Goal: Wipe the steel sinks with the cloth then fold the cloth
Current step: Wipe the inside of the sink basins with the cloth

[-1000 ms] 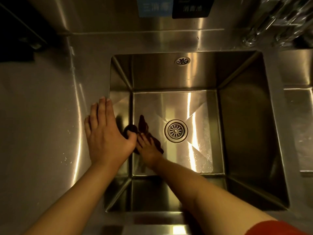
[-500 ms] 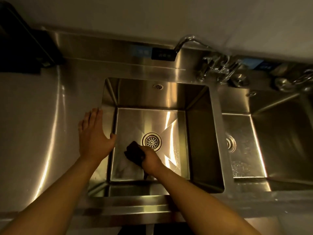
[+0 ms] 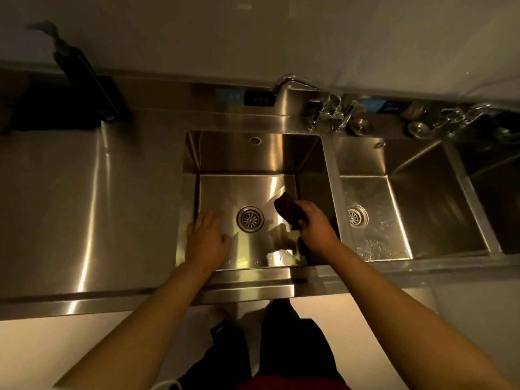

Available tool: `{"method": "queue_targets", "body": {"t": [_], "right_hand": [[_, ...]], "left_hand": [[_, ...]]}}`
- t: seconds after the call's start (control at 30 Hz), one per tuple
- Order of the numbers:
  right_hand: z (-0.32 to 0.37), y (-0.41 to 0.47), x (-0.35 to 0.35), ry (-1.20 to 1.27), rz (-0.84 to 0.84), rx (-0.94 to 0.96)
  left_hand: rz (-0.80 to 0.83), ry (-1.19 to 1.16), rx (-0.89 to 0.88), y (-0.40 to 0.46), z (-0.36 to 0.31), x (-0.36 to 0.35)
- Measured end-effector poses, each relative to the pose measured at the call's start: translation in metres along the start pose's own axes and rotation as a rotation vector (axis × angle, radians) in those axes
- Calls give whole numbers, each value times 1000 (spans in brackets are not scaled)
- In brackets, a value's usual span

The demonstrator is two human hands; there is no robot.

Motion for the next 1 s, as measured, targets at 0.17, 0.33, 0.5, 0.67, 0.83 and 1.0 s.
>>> {"method": "queue_targets", "body": {"t": [0.17,0.33,0.5,0.67,0.83,1.0], "right_hand": [[3,-34,46,-169,-90,46],[-5,-71,73,-353,-156,96],[-45,-97,72,-473,-151,21],[-97,-113,32,-643,64,-51],[-121,-101,20,-644,75,53],[-131,-87,23,-596,157,285]], "left_hand": [[31,-41,-133,-14,-43,-18],[-3,-59,-239,-19,-89,-24],[20,-131,-288,-30,-125,-39],[110,-108,-245,-42,-146,-74],[140,-40,-175,-51,-168,-105],[80,0,-85,-61,-196,-126]]}}
Point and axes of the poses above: each hand's wrist, its own y-axis towards the middle knuckle, its own x-axis out of the back of the hand, z = x × y, the point moved 4 cm from there along y, towards the middle knuckle, and after that the axes turned 1 degree about z, right-handed, at the moved point
